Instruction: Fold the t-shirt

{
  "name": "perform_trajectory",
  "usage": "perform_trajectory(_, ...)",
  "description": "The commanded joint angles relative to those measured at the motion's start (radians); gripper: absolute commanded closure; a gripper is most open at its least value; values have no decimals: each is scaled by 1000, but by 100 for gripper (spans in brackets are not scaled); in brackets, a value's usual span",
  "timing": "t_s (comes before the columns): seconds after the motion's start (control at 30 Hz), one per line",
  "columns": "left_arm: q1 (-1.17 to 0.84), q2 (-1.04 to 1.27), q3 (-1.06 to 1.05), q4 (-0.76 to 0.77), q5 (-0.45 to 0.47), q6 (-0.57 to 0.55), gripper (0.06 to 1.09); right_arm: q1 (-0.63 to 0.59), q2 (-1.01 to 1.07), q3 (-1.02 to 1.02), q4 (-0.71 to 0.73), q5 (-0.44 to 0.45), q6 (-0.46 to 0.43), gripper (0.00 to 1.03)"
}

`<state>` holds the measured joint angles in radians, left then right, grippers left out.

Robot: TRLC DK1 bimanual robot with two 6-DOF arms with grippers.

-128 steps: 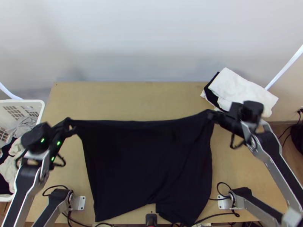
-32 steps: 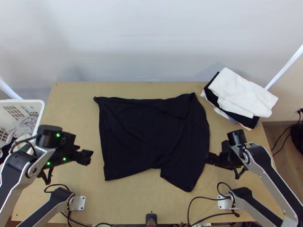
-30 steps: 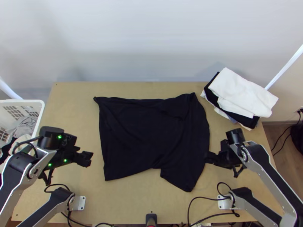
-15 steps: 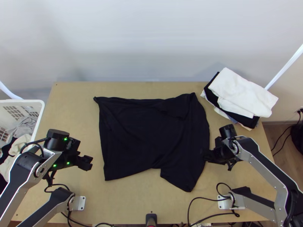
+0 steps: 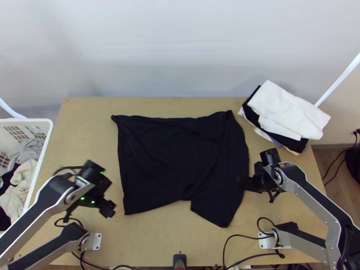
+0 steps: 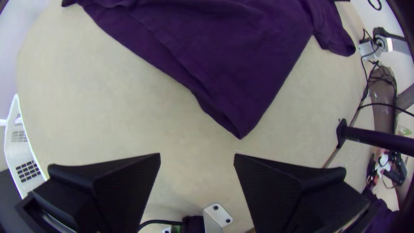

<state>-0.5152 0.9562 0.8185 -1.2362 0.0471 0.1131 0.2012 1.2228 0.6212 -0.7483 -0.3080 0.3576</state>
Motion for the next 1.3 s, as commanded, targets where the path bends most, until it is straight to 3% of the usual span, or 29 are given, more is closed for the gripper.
perform_trajectory(0.0, -88, 76, -12, -5, -12, 2, 25, 4, -17, -17, 3, -9, -11, 100)
perform_trajectory(0.67, -310, 414, 1, 165, -10, -35, 25, -8, -22, -6, 15, -6, -9, 100)
perform_trajectory(0.87, -310, 437, -22, 219, -6, -38, 59, -8, -16, -6, 23, -3, -9, 100)
perform_trajectory(0.9, -310, 437, -33, 231, -4, -36, 69, -8, -14, -5, 23, -3, -9, 100)
perform_trajectory(0.97, -307, 426, -48, 270, -7, -33, 99, -8, -14, -2, 23, -3, -9, 100)
perform_trajectory(1.0, -296, 414, -50, 299, -10, -33, 104, -8, -14, -2, 23, -3, -9, 100)
perform_trajectory(1.27, -160, 378, 44, 308, -3, -9, 104, -9, -14, -6, 32, 1, -9, 100)
